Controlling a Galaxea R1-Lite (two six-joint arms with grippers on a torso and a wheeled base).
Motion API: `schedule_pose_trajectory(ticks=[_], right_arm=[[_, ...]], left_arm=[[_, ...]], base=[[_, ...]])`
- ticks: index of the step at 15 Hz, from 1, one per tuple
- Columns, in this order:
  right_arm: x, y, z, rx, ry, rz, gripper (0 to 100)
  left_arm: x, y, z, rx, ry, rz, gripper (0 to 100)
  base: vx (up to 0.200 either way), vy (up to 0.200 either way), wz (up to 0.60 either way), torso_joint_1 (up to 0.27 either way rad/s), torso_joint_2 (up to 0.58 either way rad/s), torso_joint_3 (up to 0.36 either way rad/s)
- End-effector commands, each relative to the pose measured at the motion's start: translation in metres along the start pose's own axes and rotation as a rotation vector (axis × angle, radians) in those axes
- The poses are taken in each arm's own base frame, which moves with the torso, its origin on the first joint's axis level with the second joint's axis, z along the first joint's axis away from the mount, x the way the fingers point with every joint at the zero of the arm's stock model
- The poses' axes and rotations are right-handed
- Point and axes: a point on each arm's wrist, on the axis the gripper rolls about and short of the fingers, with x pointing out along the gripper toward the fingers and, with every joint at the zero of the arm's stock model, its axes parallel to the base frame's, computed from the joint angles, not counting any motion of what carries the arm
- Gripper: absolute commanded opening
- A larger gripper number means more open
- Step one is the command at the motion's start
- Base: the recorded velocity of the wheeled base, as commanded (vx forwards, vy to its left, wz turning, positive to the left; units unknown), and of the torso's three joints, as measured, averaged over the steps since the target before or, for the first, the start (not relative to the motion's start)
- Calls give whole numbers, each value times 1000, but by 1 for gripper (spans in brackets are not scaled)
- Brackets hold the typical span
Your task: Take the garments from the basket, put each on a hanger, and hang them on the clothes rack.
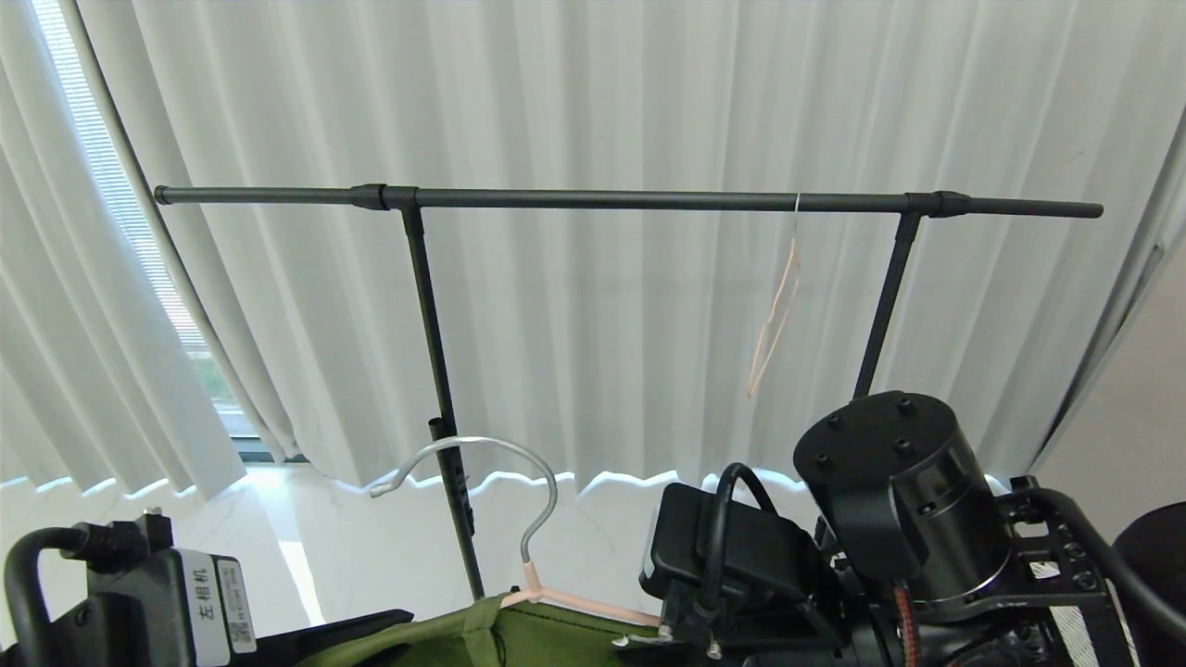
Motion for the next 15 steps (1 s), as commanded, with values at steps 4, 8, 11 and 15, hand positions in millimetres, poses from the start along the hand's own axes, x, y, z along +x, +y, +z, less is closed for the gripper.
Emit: schedule_pose_trajectory(ticks=[4,8,11,15], right_arm=[[-7,1,3,-42,-22,-6,0],[-16,0,5,-64,-37,-28,0],[-26,-10,-5,-36,-14,-109,0],[-51,-22,-18,-24,-21,-178,0]], left_arm=[[0,0,-1,1,5,0,100],[-1,-2,-6,-1,13,1,100],[-4,0,-7,-11,7,19,100],[-8,3,-28,-66,70,99,100]], base=[[0,0,0,0,0,0],[0,0,0,0,0,0],[0,0,0,0,0,0],[0,0,0,0,0,0]])
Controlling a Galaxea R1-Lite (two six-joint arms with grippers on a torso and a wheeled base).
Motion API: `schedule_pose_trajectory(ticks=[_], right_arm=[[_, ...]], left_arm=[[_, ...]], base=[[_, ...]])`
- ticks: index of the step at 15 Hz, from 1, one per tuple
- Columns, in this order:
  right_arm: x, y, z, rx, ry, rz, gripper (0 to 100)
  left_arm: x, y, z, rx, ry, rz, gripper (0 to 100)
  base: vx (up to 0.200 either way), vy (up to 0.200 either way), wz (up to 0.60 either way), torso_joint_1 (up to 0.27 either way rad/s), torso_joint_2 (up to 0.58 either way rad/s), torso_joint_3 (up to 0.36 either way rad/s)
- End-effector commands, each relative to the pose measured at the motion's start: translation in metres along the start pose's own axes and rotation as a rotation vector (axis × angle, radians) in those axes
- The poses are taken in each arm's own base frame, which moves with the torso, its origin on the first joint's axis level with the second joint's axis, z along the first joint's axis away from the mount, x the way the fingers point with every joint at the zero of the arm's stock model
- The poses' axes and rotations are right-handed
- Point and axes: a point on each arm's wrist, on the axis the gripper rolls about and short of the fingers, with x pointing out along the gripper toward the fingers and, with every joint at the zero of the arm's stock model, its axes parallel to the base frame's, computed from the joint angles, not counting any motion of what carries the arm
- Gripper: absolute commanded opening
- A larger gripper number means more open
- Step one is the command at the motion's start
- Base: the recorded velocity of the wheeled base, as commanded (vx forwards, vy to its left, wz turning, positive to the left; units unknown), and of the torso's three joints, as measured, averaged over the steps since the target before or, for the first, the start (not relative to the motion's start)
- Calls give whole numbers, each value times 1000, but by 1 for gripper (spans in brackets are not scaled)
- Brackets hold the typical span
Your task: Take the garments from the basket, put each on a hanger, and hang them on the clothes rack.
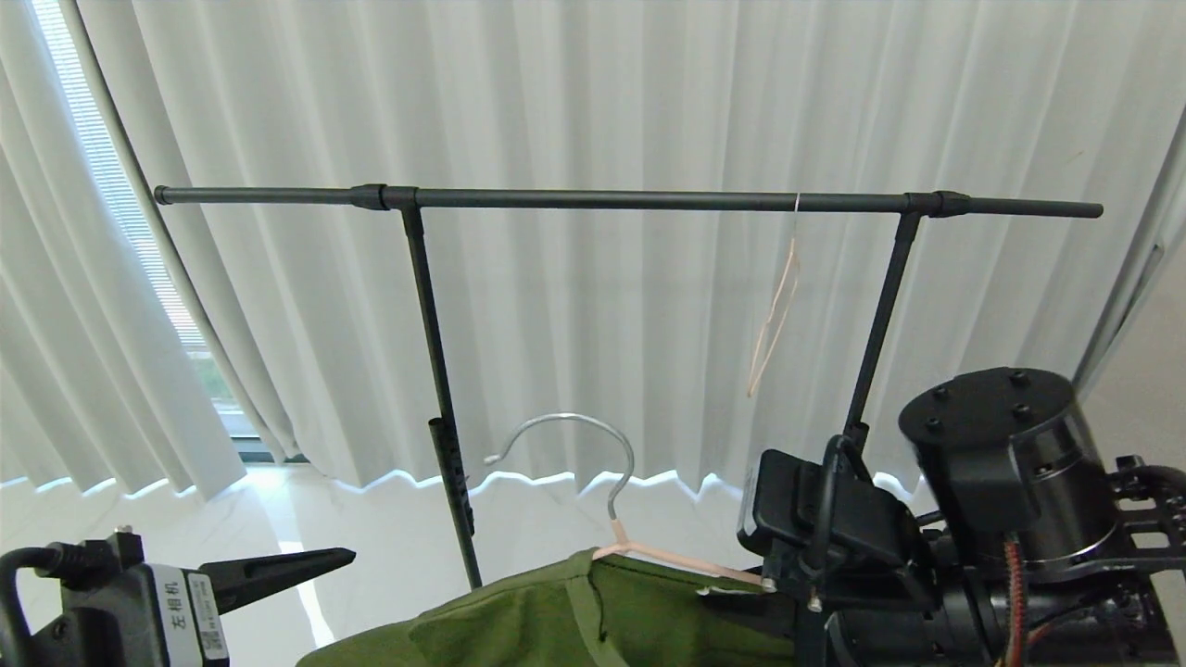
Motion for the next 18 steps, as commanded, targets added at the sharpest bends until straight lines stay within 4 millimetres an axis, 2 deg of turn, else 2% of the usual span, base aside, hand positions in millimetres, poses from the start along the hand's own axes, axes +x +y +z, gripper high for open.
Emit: schedule_pose_trajectory(ticks=[1,4,5,10,11,14,16,18], right_arm=[[-17,-5,0,5,-34,-40,0],[-26,-6,2,4,-52,-50,0],[-27,-5,2,-7,-50,-46,0],[-27,-1,3,-30,-55,-33,0],[-26,-1,3,-30,-53,-32,0],[-27,-5,-1,-16,-30,-66,0],[-34,-11,-9,10,12,-106,0],[-41,-15,-14,28,24,-129,0]], left_arm=[[-2,4,-23,-55,81,88,100],[0,8,-52,-156,212,183,100],[2,10,-56,-198,238,181,100],[11,16,-59,-259,274,129,100],[11,16,-59,-259,275,131,0],[11,19,-67,-285,334,210,0],[7,25,-74,-334,393,323,0],[4,28,-78,-359,408,365,0]], base=[[0,0,0,0,0,0],[0,0,0,0,0,0],[0,0,0,0,0,0],[0,0,0,0,0,0],[0,0,0,0,0,0],[0,0,0,0,0,0],[0,0,0,0,0,0],[0,0,0,0,0,0]])
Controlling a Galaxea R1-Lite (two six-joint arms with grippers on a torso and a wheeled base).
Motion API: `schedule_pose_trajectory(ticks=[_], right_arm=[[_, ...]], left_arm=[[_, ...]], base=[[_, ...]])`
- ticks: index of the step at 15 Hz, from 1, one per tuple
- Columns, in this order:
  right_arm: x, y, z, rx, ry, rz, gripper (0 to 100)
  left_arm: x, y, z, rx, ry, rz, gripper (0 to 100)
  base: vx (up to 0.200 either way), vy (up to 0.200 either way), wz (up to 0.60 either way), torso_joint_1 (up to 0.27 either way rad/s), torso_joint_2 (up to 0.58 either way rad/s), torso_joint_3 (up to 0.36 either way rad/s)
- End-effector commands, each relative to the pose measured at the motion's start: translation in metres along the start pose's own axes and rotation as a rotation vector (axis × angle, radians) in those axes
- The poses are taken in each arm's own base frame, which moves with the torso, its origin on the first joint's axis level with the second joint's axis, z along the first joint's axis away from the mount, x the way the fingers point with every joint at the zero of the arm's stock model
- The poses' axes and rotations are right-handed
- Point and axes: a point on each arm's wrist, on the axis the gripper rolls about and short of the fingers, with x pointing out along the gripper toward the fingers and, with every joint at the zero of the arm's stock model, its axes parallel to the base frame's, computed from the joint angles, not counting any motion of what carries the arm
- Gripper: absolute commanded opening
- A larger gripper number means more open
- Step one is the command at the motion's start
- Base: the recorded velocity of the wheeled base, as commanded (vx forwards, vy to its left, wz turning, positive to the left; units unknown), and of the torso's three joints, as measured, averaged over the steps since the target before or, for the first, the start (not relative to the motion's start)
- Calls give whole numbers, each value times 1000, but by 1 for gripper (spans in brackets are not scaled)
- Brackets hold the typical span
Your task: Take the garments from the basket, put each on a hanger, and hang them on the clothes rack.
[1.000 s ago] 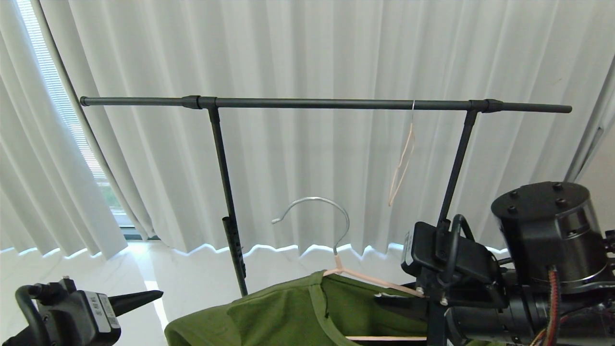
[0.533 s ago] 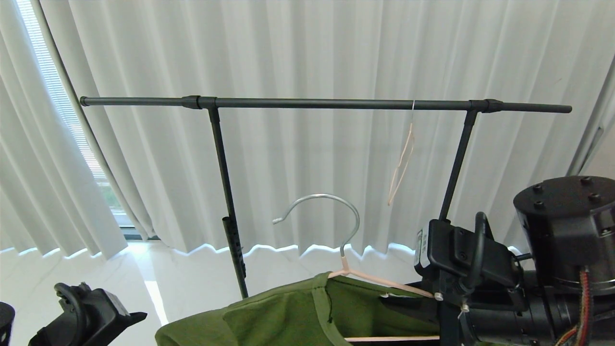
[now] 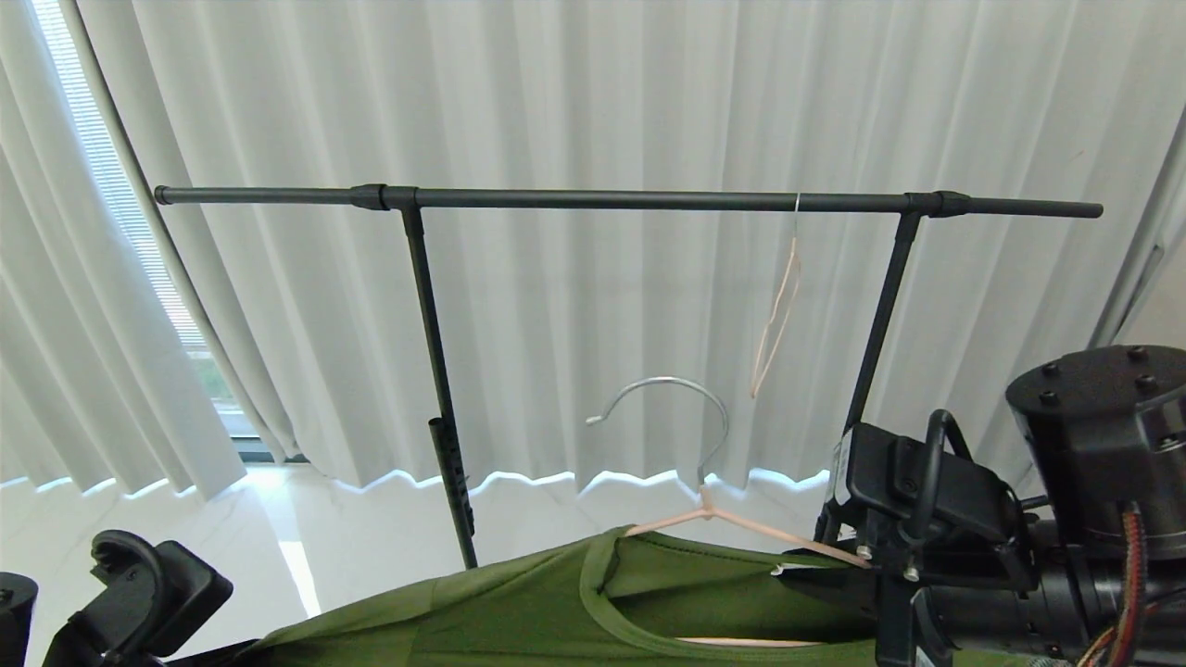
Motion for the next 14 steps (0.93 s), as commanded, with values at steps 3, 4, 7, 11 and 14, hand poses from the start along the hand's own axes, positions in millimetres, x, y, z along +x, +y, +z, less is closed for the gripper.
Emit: schedule_pose_trajectory(ticks=[3,4,7,11,14], right_arm=[[-10,-6,-3,19,-15,-35,0],[-10,-6,-3,19,-15,-35,0],[-10,-8,-3,25,-13,-50,0],[-20,-19,-6,58,-14,-124,0],[-35,-39,-16,130,40,-237,0]], left_arm=[[-2,0,5,14,-27,-8,0],[-5,-2,9,31,-57,-24,0],[-9,-3,14,47,-93,-33,0],[-12,-3,15,40,-119,-29,100],[-19,2,29,37,-184,-10,100]], base=[[0,0,0,0,0,0],[0,0,0,0,0,0],[0,0,0,0,0,0],[0,0,0,0,0,0],[0,0,0,0,0,0]])
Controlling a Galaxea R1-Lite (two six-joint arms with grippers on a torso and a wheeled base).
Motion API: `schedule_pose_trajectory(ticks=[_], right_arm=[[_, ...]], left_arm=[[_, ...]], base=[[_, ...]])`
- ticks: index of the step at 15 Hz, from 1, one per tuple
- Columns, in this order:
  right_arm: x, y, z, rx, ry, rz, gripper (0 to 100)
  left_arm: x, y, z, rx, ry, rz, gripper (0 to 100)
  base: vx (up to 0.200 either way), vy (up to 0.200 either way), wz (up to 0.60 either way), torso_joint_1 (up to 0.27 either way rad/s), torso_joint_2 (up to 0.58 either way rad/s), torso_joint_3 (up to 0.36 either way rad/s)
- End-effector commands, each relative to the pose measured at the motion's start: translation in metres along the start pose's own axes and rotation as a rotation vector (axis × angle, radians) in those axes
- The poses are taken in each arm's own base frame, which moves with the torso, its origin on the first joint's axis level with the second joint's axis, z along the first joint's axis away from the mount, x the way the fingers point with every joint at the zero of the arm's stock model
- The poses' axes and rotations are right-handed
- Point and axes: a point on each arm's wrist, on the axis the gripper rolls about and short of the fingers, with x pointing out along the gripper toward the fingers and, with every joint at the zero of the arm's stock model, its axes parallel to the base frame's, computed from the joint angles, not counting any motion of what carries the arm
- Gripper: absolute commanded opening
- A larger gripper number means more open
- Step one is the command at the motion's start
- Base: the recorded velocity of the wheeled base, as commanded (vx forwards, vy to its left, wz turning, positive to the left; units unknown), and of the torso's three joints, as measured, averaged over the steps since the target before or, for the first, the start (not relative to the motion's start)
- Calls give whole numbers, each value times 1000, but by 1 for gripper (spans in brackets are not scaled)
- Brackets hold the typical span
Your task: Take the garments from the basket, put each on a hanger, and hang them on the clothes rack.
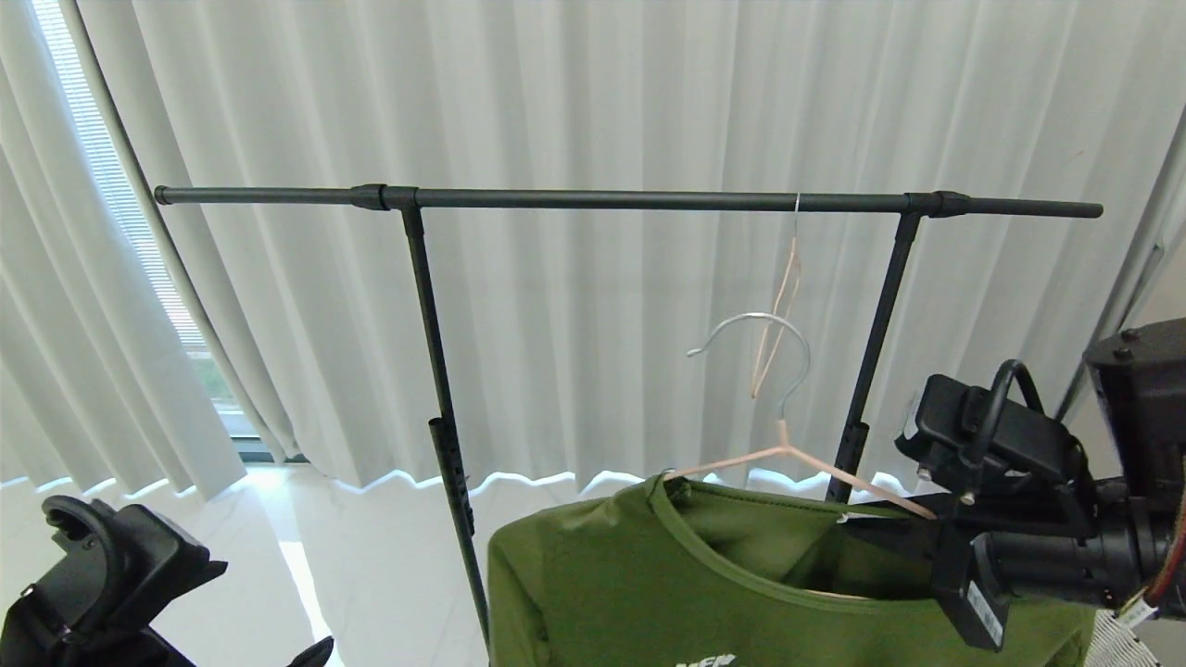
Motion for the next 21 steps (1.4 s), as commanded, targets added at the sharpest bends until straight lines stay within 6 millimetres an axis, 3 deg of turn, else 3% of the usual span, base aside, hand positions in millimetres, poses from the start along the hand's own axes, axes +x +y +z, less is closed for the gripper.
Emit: schedule_pose_trajectory(ticks=[1,4,8,10,15,21], right_arm=[[-12,-20,-4,61,45,-111,0],[-13,-37,2,221,182,-264,0],[-10,-45,0,463,285,-403,0],[-15,-47,-4,477,309,-427,0],[-7,-42,12,451,213,-385,0],[4,-49,34,448,166,-381,0]], left_arm=[[-4,5,16,0,-59,20,100],[-3,12,36,8,-96,37,100],[-2,10,40,64,-106,23,100],[0,10,41,94,-100,22,100],[15,15,56,96,-118,45,100],[18,15,58,96,-111,46,100]], base=[[0,0,0,0,0,0],[0,0,0,0,0,0],[0,0,0,0,0,0],[0,0,0,0,0,0],[0,0,0,0,0,0],[200,0,0,2,2,0]])
